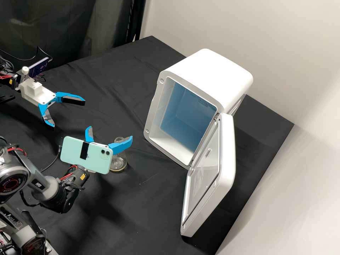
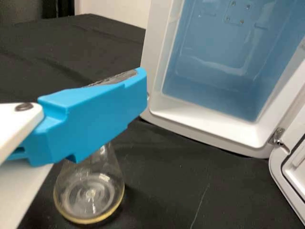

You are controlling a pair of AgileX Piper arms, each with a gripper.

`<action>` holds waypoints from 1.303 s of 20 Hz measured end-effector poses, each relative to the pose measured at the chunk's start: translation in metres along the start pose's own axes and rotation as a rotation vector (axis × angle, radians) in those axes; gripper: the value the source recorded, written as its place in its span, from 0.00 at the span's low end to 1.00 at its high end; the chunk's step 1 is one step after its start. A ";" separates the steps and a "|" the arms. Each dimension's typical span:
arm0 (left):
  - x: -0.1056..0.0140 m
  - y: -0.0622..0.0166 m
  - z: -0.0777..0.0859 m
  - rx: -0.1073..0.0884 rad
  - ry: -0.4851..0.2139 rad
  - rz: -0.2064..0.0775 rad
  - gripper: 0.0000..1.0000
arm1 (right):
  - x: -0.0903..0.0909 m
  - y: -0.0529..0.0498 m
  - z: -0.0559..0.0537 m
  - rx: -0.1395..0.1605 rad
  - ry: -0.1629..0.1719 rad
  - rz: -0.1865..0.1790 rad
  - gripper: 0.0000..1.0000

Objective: Place the flask in the incubator

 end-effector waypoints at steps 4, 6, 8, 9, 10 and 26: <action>0.000 0.0000 0.000 0.000 0.000 0.000 1.00 | -0.006 0.004 0.006 0.022 -0.026 0.017 1.00; 0.000 0.0000 0.000 0.000 0.000 0.000 1.00 | -0.007 0.007 0.006 0.039 -0.033 0.034 1.00; 0.000 0.0000 0.000 0.000 0.000 0.000 1.00 | -0.008 0.009 0.006 0.042 -0.034 0.045 1.00; 0.000 0.0000 0.000 0.000 0.000 0.000 1.00 | -0.009 0.010 0.007 0.059 -0.037 0.049 1.00; 0.000 0.0000 0.000 0.000 0.000 0.000 1.00 | -0.009 0.011 0.008 0.079 -0.044 0.055 1.00; 0.000 -0.0003 0.001 0.001 -0.006 -0.001 1.00 | 0.008 0.006 0.024 0.343 -0.045 -0.029 1.00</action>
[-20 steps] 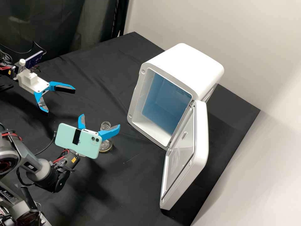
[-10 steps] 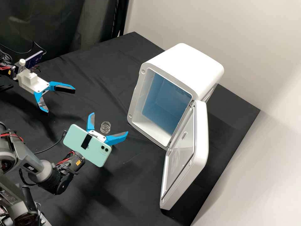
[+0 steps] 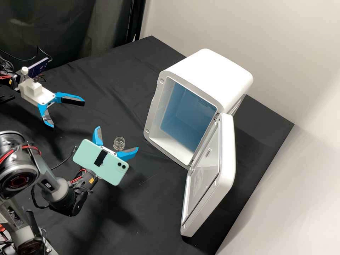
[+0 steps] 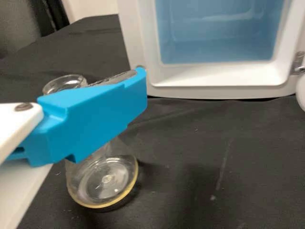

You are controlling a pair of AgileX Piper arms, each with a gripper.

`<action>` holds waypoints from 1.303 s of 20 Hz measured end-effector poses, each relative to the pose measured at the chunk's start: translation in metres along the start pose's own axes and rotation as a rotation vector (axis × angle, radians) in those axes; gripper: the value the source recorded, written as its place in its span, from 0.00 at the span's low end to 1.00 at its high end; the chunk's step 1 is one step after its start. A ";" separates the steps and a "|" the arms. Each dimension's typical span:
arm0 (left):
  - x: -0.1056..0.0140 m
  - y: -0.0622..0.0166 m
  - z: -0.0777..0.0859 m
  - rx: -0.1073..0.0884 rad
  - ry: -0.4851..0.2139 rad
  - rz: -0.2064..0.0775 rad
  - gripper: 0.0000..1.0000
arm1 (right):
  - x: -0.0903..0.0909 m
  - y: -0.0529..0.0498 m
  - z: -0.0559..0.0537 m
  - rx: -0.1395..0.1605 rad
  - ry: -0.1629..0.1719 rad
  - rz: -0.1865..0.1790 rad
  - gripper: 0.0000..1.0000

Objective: Place the flask in the incubator

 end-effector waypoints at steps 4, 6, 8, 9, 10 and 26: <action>0.000 -0.0002 0.001 0.000 -0.006 -0.001 1.00 | 0.009 -0.006 0.004 0.012 -0.016 -0.029 1.00; 0.000 -0.0002 0.001 0.000 -0.006 -0.001 1.00 | 0.013 -0.009 0.006 0.003 -0.026 -0.037 1.00; 0.000 -0.0002 0.001 0.000 -0.006 -0.001 1.00 | 0.016 -0.013 0.008 -0.001 -0.037 -0.049 1.00; 0.000 -0.0002 0.001 0.000 -0.006 -0.001 1.00 | 0.017 -0.015 0.009 -0.013 -0.038 -0.061 1.00; 0.000 -0.0002 0.001 0.000 -0.006 -0.001 1.00 | 0.018 -0.016 0.009 -0.016 -0.039 -0.064 1.00; 0.000 -0.0002 0.001 0.000 -0.004 -0.001 1.00 | 0.014 -0.031 0.016 -0.018 -0.097 -0.103 1.00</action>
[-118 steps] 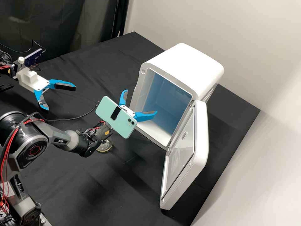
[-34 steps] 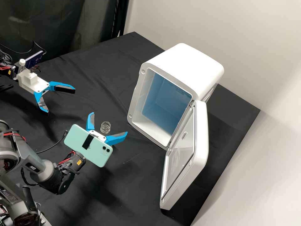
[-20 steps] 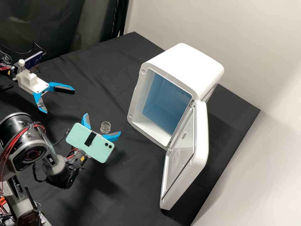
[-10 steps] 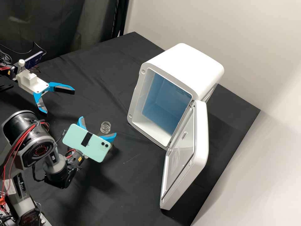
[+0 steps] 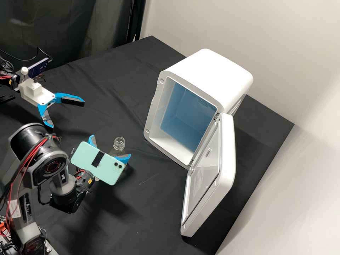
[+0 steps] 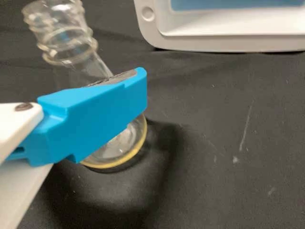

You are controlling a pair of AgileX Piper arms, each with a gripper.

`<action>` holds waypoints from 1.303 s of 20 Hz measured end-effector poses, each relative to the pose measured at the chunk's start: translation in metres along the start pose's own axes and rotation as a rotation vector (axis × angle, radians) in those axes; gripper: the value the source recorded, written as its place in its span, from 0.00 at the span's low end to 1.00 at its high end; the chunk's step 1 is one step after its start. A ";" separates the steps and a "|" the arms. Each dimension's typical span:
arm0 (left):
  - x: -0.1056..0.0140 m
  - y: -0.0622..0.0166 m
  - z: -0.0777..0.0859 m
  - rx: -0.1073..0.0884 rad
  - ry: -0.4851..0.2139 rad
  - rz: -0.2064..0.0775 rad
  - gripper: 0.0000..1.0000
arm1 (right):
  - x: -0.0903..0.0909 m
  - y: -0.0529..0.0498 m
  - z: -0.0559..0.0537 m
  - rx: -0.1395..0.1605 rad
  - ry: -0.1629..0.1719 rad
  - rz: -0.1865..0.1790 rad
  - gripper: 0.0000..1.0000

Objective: Place the flask in the incubator

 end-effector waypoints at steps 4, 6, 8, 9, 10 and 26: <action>0.000 0.0000 0.000 0.000 0.000 0.000 1.00 | 0.008 0.003 0.009 0.012 -0.032 0.007 1.00; 0.000 0.0000 0.000 0.000 0.000 0.000 1.00 | 0.010 0.007 0.013 0.020 -0.047 0.021 1.00; 0.000 0.0000 0.000 0.000 0.000 0.000 1.00 | 0.014 0.010 0.018 0.030 -0.064 0.036 1.00; 0.000 0.0000 0.000 0.000 0.000 0.000 1.00 | 0.014 0.011 0.020 0.032 -0.068 0.039 1.00; 0.000 0.0000 0.000 0.000 0.000 0.000 1.00 | 0.015 0.013 0.022 0.036 -0.076 0.049 1.00; 0.000 0.0000 0.000 0.000 0.000 0.000 1.00 | 0.031 0.013 0.015 -0.101 -0.051 0.050 1.00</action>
